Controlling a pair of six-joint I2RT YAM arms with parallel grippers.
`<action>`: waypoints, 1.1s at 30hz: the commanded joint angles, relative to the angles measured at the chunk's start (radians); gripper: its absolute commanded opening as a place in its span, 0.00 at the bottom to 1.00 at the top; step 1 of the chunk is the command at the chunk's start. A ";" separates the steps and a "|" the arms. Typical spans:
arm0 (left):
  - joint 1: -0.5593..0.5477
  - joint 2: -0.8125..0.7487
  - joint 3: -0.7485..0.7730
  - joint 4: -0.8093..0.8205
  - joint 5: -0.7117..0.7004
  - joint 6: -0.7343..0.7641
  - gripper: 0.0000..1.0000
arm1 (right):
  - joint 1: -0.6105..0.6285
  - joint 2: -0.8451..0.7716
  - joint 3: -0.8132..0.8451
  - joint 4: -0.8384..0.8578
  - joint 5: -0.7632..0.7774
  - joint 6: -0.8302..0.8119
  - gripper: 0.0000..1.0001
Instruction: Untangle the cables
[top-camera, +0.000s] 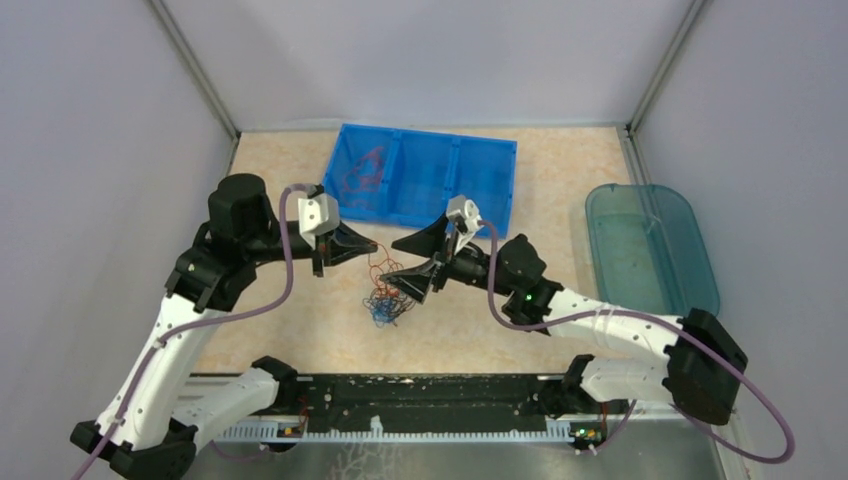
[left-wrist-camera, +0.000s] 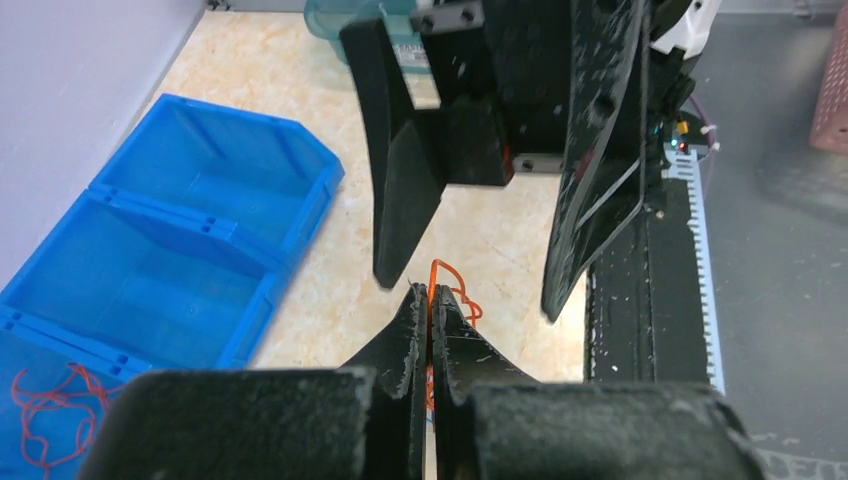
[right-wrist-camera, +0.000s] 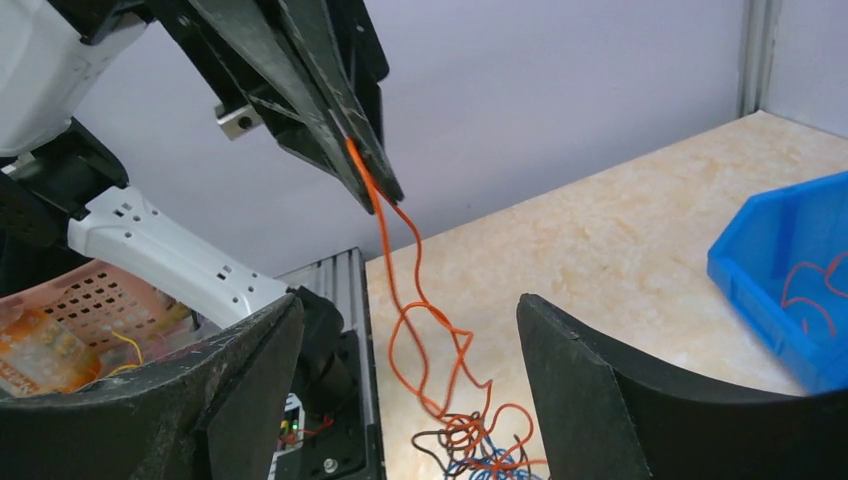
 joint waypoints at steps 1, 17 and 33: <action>-0.010 0.001 0.059 0.035 0.037 -0.060 0.01 | 0.017 0.082 0.093 0.159 -0.054 0.016 0.79; -0.012 0.064 0.286 0.038 0.054 -0.078 0.00 | 0.103 0.279 0.069 0.214 0.031 0.020 0.66; -0.012 0.146 0.521 0.093 0.055 -0.102 0.00 | 0.105 0.368 -0.161 0.346 0.117 0.058 0.61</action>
